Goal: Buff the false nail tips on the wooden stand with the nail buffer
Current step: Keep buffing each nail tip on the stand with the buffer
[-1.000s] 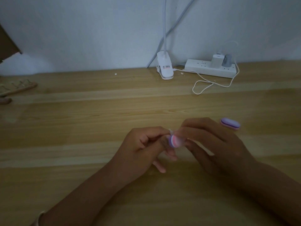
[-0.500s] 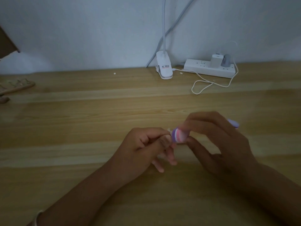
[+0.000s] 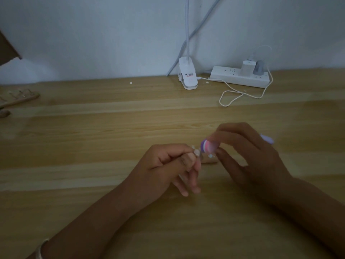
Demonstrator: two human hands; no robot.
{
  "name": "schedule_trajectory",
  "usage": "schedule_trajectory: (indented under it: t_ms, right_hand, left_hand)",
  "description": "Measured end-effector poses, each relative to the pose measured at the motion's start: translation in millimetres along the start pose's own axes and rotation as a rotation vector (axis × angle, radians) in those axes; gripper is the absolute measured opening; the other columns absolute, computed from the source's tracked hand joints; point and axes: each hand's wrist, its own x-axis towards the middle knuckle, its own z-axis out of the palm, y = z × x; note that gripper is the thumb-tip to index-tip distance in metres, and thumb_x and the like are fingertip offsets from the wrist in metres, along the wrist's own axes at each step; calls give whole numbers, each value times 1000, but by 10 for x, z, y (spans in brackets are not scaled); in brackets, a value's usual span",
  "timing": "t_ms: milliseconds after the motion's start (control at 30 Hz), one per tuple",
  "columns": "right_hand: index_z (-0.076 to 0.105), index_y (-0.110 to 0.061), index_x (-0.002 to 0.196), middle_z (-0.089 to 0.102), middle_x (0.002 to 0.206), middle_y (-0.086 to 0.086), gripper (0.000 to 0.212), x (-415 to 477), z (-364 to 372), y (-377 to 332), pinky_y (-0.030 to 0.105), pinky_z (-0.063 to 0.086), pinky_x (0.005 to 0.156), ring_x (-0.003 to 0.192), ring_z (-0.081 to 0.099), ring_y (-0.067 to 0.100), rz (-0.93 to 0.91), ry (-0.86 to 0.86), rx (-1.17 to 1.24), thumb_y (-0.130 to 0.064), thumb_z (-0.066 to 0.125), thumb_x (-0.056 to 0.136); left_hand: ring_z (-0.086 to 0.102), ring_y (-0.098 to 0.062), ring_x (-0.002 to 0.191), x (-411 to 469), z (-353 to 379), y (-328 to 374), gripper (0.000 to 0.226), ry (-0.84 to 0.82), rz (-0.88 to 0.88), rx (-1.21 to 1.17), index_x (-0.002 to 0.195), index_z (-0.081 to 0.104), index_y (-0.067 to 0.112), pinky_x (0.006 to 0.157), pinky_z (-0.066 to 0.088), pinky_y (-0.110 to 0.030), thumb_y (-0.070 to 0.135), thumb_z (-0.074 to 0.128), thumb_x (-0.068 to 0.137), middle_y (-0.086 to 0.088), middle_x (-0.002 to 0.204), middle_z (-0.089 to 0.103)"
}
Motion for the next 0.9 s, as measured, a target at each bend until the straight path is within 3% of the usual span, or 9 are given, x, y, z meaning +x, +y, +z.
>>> schedule_trajectory:
  t_ms: [100, 200, 333, 433, 500, 667, 767, 833, 900]
  right_hand:
    - [69, -1, 106, 64, 105, 13, 15, 20, 14, -89, 15, 40, 97, 102, 59, 14, -13, 72, 32, 1, 62, 92]
    - [62, -10, 116, 62, 110, 8, 21, -20, 57, -144, 16, 40, 96, 104, 57, 12, -104, 33, 1, -1, 59, 97]
    - [71, -4, 109, 64, 105, 12, 20, 24, -20, 24, 26, 49, 84, 96, 62, 19, 35, 54, -33, 3, 62, 93]
    - [66, -9, 117, 60, 114, 5, 24, -20, 16, -85, 19, 43, 95, 107, 59, 10, -29, 41, 50, -1, 60, 96]
    - [61, -11, 124, 59, 118, 4, 28, -77, 52, -125, 22, 45, 94, 107, 61, 13, -100, -37, 72, -1, 57, 98]
    - [69, -2, 113, 63, 109, 11, 24, 51, -36, 14, 17, 43, 95, 105, 59, 14, 1, 27, -4, 6, 59, 92]
    - [65, -26, 119, 64, 117, -10, 21, -91, 45, -192, 10, 43, 95, 110, 59, -3, -28, 4, 144, -16, 54, 103]
    - [62, -39, 118, 63, 116, -20, 23, -103, 38, -221, 10, 48, 90, 105, 63, -3, -61, -69, 206, -22, 52, 105]
    - [59, -22, 121, 57, 119, -6, 25, -52, 8, -122, 23, 49, 93, 107, 60, 9, -78, -46, 77, -9, 53, 101]
  left_hand:
    - [67, -27, 59, 4, 4, 8, 26, -32, 8, -38, 80, 64, 9, 53, 52, -32, 20, 45, 96, -10, 63, 58]
    - [65, -24, 54, 1, 6, 5, 25, -87, 15, -57, 80, 62, 15, 53, 51, -31, 23, 45, 95, -5, 61, 55]
    - [63, -23, 51, -9, -44, 15, 26, -192, -53, -158, 84, 57, 13, 47, 47, -25, 28, 41, 98, -5, 62, 52]
    - [64, -23, 52, 3, -57, -8, 26, -236, -92, -180, 88, 55, 10, 46, 46, -26, 27, 39, 100, -7, 64, 53]
    - [63, -21, 51, -6, -71, -20, 26, -265, -105, -184, 88, 51, 9, 46, 46, -27, 26, 37, 101, -5, 64, 52]
    - [61, -16, 48, -16, -134, 8, 26, -400, -135, -318, 85, 49, 15, 49, 46, -21, 31, 39, 103, -1, 63, 48]
    - [62, -16, 49, -15, -135, -4, 22, -440, -158, -390, 92, 52, 9, 51, 48, -20, 27, 43, 102, -2, 63, 50]
    - [62, -16, 49, -26, -141, -4, 22, -480, -169, -458, 95, 52, 7, 51, 50, -21, 26, 44, 102, -4, 63, 48]
    - [62, -16, 49, -32, -158, 10, 23, -500, -180, -480, 88, 48, 10, 49, 48, -22, 26, 42, 103, -5, 63, 47]
